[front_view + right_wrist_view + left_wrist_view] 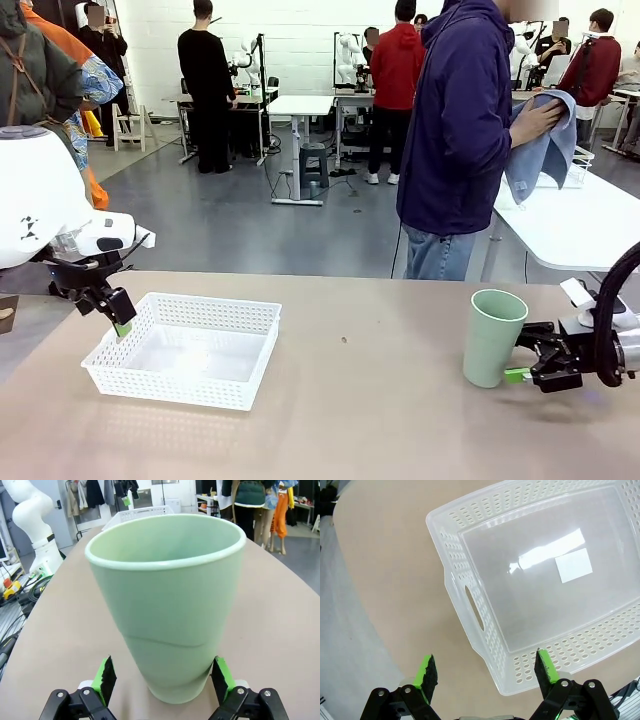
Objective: Clean and organize the cups into the basket.
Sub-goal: Pick up the Organizing basket and move it to the center of the table, then pick up the Reusable plastic cup from the right side of the table and place it inside the Organizing basket.
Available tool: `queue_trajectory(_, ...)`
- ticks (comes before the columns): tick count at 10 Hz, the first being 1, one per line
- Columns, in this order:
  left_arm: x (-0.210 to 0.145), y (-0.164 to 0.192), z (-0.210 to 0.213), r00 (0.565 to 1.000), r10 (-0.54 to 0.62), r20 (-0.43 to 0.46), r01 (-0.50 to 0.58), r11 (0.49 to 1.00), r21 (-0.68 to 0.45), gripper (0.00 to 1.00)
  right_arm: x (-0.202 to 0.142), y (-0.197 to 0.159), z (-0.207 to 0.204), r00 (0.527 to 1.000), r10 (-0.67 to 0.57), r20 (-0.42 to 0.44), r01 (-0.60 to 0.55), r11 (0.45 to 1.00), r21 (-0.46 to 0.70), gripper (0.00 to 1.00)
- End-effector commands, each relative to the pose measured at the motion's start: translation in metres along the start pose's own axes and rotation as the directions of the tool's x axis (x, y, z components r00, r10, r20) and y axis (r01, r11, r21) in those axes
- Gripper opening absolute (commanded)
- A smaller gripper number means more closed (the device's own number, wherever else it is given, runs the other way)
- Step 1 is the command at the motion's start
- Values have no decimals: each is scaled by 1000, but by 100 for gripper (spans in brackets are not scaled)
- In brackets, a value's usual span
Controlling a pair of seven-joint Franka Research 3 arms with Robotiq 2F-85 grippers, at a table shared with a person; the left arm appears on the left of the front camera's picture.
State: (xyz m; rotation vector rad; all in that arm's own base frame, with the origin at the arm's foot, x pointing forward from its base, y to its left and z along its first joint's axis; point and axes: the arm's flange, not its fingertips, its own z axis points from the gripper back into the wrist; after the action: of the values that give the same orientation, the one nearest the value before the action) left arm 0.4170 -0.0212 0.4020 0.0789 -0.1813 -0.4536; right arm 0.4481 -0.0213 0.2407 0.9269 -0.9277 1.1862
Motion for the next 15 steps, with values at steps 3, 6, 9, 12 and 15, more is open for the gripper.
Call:
queue_trajectory(3, -5, -3, 0, 1000, -4, -9, 5, 999, 40, 100, -3, -20, -25, 1000, 14, 17, -14, 1000, -18, 100)
queue_trajectory(6, -7, -3, -2, 1000, -15, -19, 16, 999, 39, 100, -3, -24, -40, 1000, 19, 21, -19, 1000, 13, 100)
queue_trajectory(9, -6, -2, -6, 998, 2, -68, 1, 999, 34, 100, -3, -23, -45, 1000, 16, 16, -17, 999, 29, 100)
queue_trajectory(12, 0, 3, -22, 996, 58, -72, -58, 998, 8, 100, -2, -18, -46, 999, 41, 30, -42, 998, 46, 100)
queue_trajectory(15, 6, 10, -46, 987, 120, -108, -121, 993, -7, 100, -3, -17, -47, 997, 54, 56, -57, 997, 54, 100)
